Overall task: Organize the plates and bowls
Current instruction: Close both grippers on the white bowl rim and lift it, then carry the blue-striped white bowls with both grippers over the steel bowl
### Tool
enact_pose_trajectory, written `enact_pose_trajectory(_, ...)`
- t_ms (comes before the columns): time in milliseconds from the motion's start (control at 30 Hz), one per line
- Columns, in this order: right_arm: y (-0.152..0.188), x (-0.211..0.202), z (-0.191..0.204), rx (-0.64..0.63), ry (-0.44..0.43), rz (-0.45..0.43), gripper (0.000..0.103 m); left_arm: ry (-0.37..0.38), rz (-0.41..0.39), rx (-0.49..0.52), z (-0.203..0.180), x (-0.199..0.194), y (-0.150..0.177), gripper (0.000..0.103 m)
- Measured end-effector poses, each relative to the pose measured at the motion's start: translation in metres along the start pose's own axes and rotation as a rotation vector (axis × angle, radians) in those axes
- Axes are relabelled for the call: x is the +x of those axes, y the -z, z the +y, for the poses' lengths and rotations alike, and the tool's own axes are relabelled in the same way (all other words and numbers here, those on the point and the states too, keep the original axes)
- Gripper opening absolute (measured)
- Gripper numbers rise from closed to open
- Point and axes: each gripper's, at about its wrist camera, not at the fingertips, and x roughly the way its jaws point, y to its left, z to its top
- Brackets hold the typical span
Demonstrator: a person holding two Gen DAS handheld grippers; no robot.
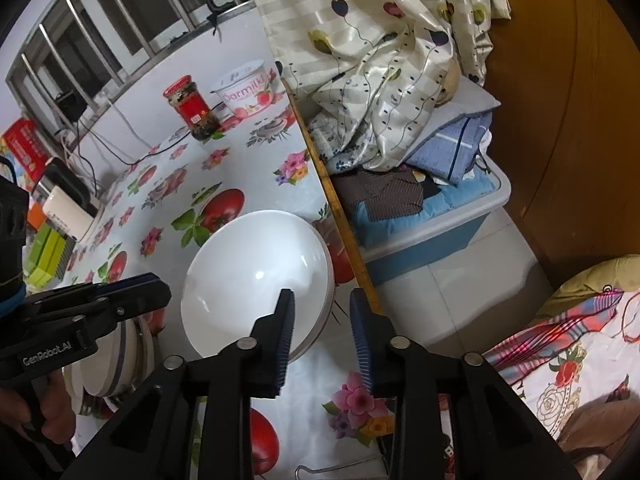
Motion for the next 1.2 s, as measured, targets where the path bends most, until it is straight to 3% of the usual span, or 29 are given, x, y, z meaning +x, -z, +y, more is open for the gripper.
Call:
enact_pose_trajectory(267, 0.001, 0.009, -0.001, -0.001, -0.012, 0.021, 0.018, 0.012, 0.027, -0.014, 0.002, 0.012, -0.002, 0.023)
enact_pose_trajectory(1200, 0.002, 0.008, 0.003, -0.003, -0.011, 0.021, 0.016, 0.024, 0.038, -0.005, -0.005, 0.018, -0.001, 0.015)
